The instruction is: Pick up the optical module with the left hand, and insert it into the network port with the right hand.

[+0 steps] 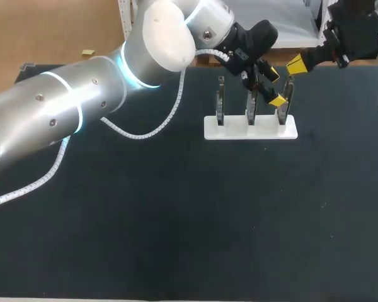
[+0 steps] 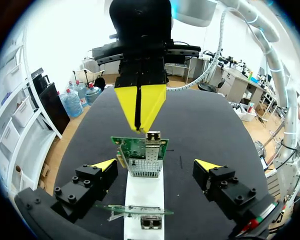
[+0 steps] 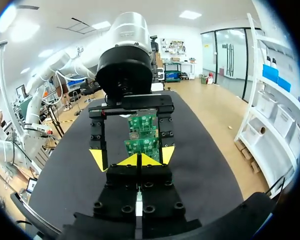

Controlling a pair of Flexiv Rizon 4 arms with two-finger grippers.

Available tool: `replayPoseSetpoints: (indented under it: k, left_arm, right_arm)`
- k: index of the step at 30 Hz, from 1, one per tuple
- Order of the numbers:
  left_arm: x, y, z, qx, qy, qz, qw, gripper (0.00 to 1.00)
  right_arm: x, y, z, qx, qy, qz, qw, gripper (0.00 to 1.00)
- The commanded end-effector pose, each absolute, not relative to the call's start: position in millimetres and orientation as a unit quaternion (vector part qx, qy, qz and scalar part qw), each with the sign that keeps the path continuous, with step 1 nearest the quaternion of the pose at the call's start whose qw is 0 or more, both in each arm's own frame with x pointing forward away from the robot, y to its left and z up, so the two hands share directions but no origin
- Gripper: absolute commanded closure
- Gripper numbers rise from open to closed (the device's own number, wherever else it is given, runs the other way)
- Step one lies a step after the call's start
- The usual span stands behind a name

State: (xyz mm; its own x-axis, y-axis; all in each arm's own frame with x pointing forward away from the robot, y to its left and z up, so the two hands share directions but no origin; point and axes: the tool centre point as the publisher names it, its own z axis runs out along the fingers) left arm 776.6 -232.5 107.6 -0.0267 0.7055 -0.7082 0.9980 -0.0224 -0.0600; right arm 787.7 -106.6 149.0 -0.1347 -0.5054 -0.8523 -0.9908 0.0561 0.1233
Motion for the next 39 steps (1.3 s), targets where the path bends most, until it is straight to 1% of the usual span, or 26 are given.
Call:
replayPoseSetpoints:
  k: [1, 18, 25, 26, 27, 39]
  left_arm:
    - [778.0, -229.0, 115.2, 0.654, 0.655, -0.286, 0.249, 0.0]
    - [792.4, -220.2, 172.6, 0.676, 0.638, -0.235, 0.283, 0.0]
    - [798.9, -212.5, 184.4, 0.667, 0.647, -0.226, 0.292, 0.0]
    - [799.4, -212.1, 185.4, 0.667, 0.649, -0.223, 0.291, 0.0]
    - [799.9, -211.5, 186.2, 0.665, 0.651, -0.222, 0.29, 0.0]
    - [799.9, -211.5, 186.2, 0.665, 0.651, -0.222, 0.29, 0.0]
  right_arm:
    - [783.7, -107.5, 153.8, -0.573, 0.652, 0.372, 0.329, 1.0]
    - [787.5, -111.0, 171.0, -0.567, 0.639, 0.365, 0.369, 1.0]
    - [792.1, -116.2, 176.9, -0.553, 0.642, 0.361, 0.39, 1.0]
    - [792.7, -116.6, 177.9, -0.551, 0.642, 0.361, 0.392, 0.85]
    - [792.7, -116.6, 177.9, -0.551, 0.642, 0.361, 0.392, 0.0]
    - [792.7, -116.6, 177.9, -0.551, 0.642, 0.361, 0.392, 0.0]
